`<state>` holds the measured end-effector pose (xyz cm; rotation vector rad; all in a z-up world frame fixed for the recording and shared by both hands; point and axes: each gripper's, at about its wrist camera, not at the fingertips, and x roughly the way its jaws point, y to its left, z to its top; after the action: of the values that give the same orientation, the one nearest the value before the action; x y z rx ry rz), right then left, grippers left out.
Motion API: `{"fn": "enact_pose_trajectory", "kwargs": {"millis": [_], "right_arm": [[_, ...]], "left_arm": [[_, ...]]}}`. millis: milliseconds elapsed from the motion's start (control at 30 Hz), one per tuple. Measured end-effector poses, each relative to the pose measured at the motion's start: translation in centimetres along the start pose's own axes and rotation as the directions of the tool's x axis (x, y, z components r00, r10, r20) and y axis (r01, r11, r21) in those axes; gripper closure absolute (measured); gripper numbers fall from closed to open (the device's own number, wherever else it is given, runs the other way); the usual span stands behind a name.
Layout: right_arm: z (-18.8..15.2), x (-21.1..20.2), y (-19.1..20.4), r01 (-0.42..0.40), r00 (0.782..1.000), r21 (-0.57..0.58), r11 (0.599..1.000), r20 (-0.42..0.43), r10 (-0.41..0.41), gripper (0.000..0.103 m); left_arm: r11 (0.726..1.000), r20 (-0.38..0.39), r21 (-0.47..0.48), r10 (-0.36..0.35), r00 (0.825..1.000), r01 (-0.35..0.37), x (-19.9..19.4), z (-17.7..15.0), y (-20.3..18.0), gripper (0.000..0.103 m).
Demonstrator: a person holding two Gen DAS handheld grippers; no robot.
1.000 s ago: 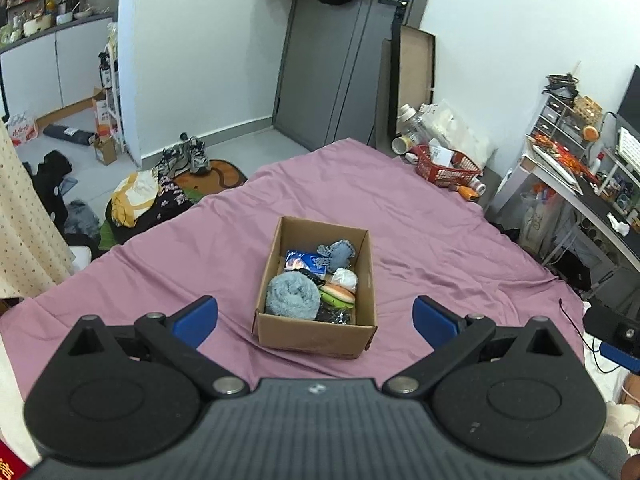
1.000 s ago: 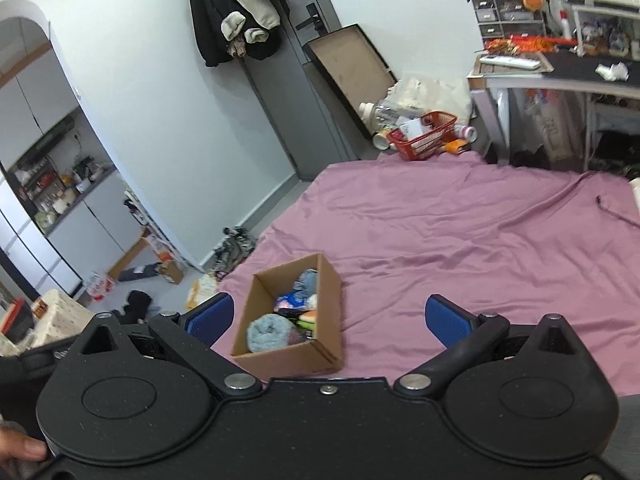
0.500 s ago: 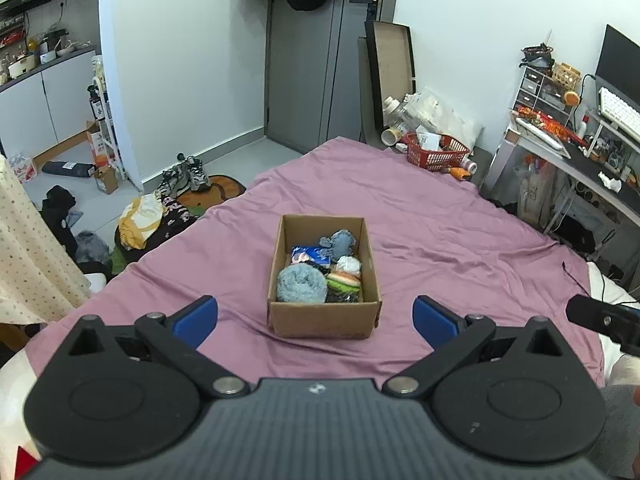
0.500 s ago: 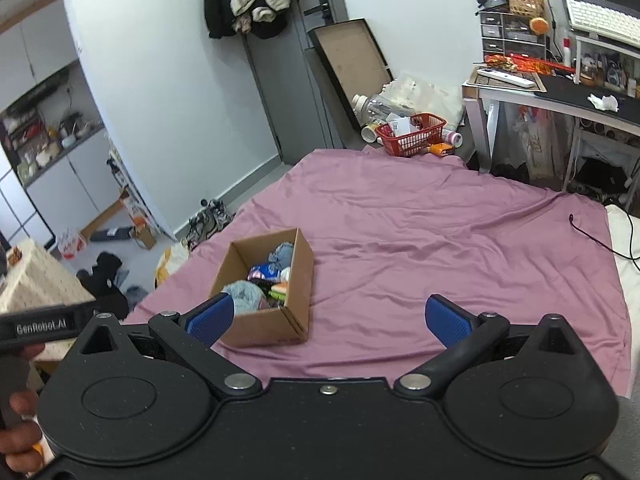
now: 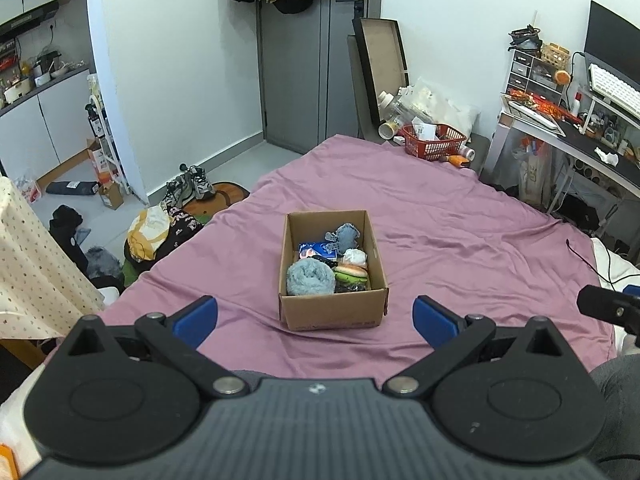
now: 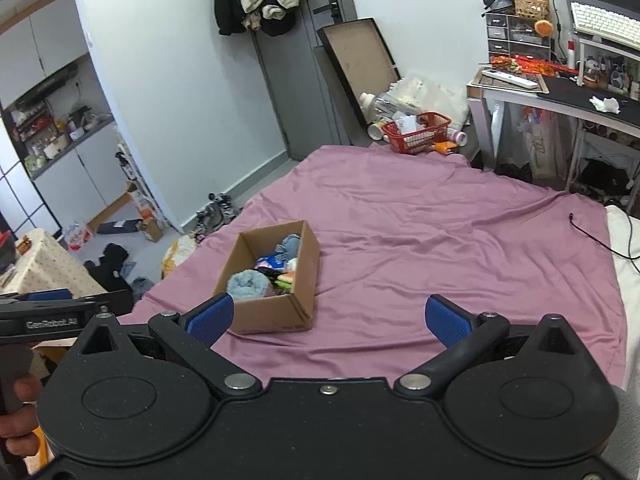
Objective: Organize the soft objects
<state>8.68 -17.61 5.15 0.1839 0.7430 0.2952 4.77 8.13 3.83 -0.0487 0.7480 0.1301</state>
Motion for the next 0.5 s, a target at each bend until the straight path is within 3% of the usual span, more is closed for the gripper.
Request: {"fn": "enact_pose_trajectory", "kwargs": {"millis": [500], "right_arm": [[0.05, -0.48, 0.4, -0.02, 1.0, -0.022, 1.0, 0.013, 0.02, 0.0]], "left_arm": [[1.0, -0.002, -0.017, -0.01, 1.0, 0.01, -0.56, 0.12, 0.3, 0.0]]}}
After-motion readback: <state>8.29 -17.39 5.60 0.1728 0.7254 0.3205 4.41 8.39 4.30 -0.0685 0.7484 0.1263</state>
